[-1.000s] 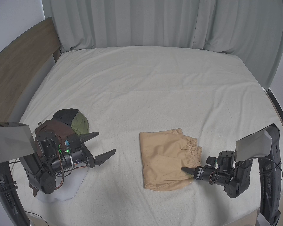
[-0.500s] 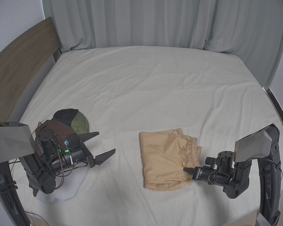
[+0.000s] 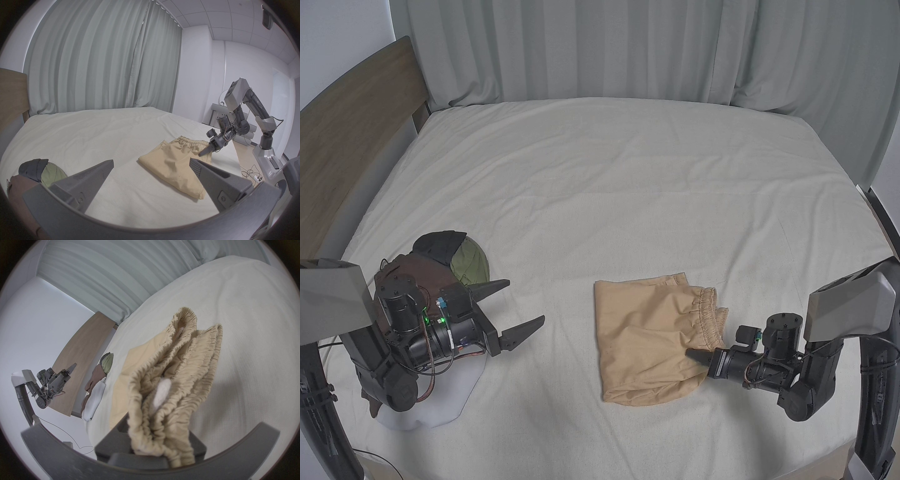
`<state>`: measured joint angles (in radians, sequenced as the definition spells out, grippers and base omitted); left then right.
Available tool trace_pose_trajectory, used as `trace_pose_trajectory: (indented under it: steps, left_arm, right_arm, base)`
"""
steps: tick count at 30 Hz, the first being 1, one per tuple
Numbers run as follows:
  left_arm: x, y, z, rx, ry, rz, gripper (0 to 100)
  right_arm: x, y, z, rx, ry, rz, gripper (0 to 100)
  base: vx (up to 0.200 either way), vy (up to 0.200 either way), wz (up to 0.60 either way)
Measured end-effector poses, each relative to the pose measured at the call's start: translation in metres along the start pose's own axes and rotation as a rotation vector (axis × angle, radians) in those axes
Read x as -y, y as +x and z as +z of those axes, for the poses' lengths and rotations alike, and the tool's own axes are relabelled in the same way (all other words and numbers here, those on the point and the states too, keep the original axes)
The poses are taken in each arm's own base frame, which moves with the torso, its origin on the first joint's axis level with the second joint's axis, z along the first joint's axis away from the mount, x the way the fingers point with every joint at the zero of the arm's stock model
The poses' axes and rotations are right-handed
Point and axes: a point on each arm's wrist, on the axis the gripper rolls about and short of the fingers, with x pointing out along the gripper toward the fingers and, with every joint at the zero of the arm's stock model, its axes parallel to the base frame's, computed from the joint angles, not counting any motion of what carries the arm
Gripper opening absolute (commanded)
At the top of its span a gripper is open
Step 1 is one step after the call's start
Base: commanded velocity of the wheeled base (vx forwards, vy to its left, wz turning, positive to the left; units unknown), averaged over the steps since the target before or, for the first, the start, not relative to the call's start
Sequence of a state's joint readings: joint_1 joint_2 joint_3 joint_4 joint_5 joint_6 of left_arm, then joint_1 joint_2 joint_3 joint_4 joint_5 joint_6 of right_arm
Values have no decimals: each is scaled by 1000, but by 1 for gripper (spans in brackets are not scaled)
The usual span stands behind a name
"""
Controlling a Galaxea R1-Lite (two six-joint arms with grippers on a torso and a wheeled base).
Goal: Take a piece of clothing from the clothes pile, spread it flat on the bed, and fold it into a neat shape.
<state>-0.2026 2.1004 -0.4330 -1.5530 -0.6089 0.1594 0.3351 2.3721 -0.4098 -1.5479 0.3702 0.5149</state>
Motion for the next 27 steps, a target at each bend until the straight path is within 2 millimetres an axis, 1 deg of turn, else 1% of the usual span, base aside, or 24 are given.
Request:
trace_pose_trajectory:
  steps: [10,18,27]
  left_arm:
    - [0,0,0,-1,0,0,100]
    - [0,0,0,1,1,0,100]
    - [0,0,1,2,1,-1,100]
  right_arm:
    - [-21,-10,11,33,-31,49,0]
    - [-36,-14,15,47,-50,86,0]
    - [-48,-19,26,87,-28,127,0]
  base:
    - [0,0,0]
    - [0,0,0]
    - [0,0,0]
